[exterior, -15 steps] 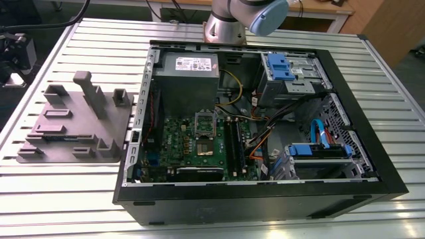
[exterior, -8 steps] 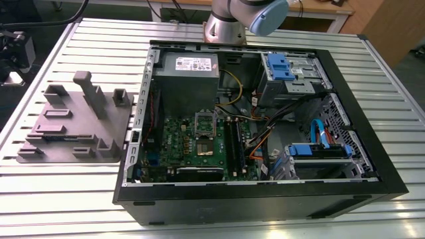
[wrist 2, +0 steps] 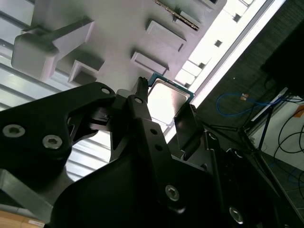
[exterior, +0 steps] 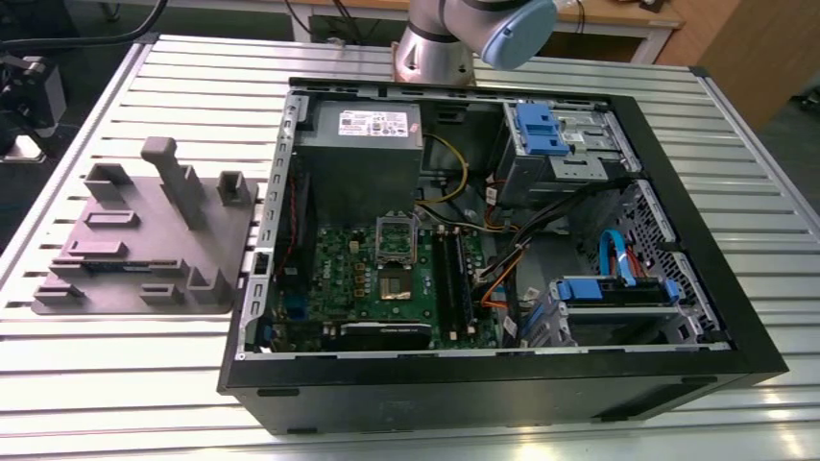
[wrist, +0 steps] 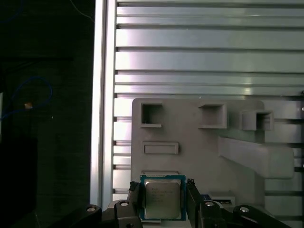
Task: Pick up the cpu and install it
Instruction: 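Pick up the cpu and move it towards the insertion slot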
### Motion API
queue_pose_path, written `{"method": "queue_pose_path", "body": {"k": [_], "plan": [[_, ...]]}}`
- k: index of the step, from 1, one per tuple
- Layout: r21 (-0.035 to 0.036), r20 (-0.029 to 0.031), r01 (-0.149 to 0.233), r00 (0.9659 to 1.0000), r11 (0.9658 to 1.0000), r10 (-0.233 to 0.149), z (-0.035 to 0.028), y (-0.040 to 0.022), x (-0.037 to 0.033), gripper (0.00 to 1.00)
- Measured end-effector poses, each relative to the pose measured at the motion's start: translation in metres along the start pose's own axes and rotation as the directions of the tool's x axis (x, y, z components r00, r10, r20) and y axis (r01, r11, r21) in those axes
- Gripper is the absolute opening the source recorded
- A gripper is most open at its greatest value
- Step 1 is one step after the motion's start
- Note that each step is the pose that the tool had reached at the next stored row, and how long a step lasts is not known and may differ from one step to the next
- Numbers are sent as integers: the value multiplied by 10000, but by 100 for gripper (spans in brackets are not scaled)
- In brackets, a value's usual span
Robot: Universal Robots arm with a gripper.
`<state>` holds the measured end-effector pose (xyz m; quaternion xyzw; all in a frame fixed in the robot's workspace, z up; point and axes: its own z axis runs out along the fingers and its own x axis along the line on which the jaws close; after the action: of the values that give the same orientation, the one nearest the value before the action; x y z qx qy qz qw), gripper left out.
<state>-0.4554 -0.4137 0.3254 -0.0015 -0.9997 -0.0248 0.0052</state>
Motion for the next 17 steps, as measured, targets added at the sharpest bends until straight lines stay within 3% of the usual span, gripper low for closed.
{"method": "queue_pose_path", "body": {"k": [17], "plan": [[0,1,-1,10000,10000,1,-98,7,1,47]]}}
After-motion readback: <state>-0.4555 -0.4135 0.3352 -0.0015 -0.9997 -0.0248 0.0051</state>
